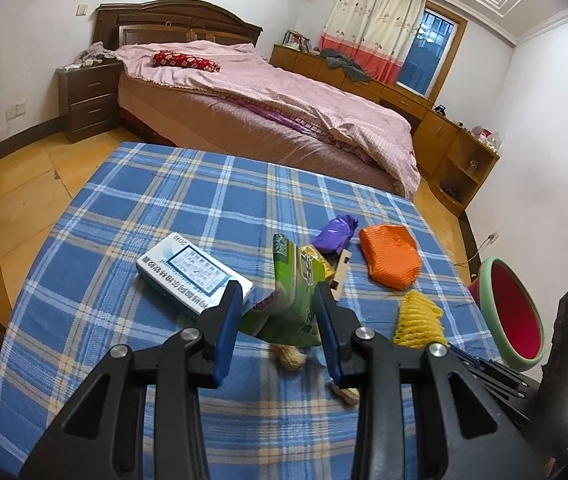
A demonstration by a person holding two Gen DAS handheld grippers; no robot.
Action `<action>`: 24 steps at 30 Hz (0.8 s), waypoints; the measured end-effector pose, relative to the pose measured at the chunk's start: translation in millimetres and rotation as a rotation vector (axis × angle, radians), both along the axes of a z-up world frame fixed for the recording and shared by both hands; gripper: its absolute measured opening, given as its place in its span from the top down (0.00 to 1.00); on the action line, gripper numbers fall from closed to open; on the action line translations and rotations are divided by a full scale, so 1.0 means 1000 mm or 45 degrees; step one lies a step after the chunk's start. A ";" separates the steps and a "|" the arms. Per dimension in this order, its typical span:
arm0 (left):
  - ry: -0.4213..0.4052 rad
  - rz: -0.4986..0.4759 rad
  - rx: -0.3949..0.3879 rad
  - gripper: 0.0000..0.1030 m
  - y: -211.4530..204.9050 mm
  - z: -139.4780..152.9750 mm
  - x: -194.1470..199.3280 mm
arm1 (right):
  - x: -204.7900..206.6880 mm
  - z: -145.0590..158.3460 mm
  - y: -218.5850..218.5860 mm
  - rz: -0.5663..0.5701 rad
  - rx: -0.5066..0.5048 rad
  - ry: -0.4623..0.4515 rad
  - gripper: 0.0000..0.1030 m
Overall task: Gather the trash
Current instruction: 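Grasp the green drink carton with the left tool while the right tool grasps another yellow foam net, then carry the green carton and yellow foam net with both tools over the bucket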
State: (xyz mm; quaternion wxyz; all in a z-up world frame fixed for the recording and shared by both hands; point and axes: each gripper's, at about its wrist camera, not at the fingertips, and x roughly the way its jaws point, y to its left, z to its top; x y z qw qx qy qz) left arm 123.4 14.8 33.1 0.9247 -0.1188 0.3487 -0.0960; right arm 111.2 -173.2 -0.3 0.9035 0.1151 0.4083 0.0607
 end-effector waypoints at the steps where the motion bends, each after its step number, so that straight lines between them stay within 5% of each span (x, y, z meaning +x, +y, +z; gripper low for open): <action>1: -0.002 -0.006 -0.002 0.64 -0.002 0.001 -0.001 | -0.003 0.002 -0.003 -0.007 0.006 -0.008 0.86; 24: -0.012 -0.202 -0.052 0.64 -0.063 0.028 -0.017 | -0.070 0.049 -0.086 -0.223 0.070 -0.198 0.86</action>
